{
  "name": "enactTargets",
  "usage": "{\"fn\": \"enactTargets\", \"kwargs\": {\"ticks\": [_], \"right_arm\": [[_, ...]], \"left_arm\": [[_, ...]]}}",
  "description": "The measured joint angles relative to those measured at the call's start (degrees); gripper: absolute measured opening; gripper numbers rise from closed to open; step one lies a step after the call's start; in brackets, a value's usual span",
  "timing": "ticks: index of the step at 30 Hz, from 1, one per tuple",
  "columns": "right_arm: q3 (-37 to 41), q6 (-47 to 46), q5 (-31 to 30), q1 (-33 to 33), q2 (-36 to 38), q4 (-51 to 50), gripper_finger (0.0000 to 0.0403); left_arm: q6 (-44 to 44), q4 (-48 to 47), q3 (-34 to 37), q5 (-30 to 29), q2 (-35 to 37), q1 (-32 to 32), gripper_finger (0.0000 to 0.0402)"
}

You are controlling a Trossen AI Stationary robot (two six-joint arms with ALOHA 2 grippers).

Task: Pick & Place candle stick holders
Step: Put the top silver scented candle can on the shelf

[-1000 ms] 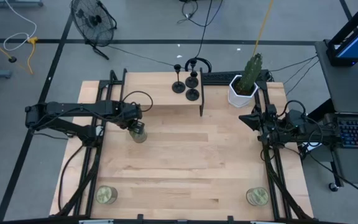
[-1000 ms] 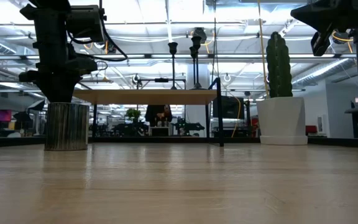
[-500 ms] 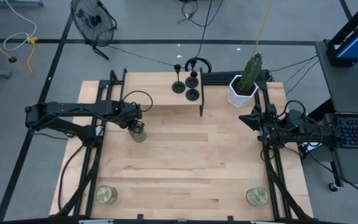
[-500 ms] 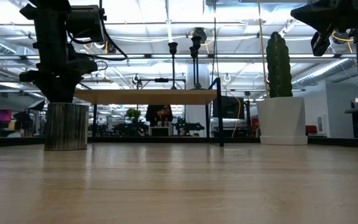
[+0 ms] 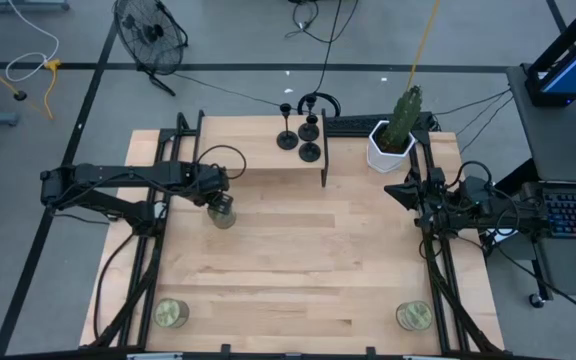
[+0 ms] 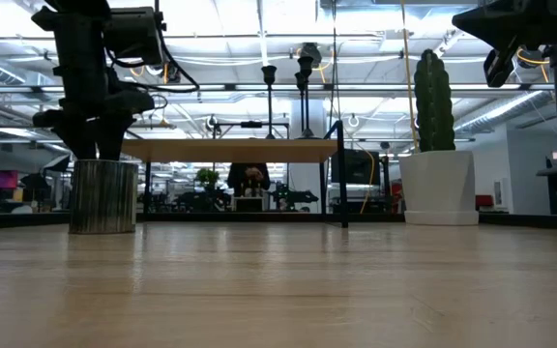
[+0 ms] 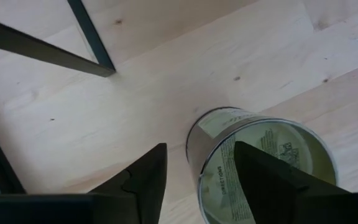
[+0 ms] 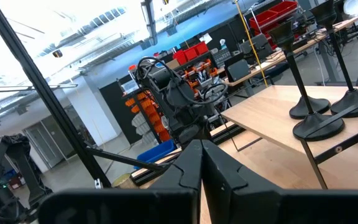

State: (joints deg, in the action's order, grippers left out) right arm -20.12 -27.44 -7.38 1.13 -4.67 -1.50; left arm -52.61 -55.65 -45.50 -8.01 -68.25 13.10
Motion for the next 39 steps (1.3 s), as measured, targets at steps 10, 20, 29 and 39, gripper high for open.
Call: {"fn": "enactTargets", "kwargs": {"ticks": [10,20,29,39], "right_arm": [[0.0,0.0,0.0,0.0,-0.01,0.01,0.0],[0.0,-0.92,0.09,0.0,-0.01,-0.02,0.0],[-0.01,-1.89,0.04,0.0,-0.02,-0.02,0.0],[0.0,-1.86,0.02,0.0,-0.02,-0.04,0.0]], "left_arm": [[0.24,0.41,0.0,-0.02,0.0,-0.07,0.017],[0.4,-0.09,0.11,-0.56,-3.68,-0.11,0.0195],[0.55,0.75,0.04,0.6,-4.0,-0.12,0.018],[1.17,0.76,0.02,1.03,-3.96,-0.13,0.0085]]}}
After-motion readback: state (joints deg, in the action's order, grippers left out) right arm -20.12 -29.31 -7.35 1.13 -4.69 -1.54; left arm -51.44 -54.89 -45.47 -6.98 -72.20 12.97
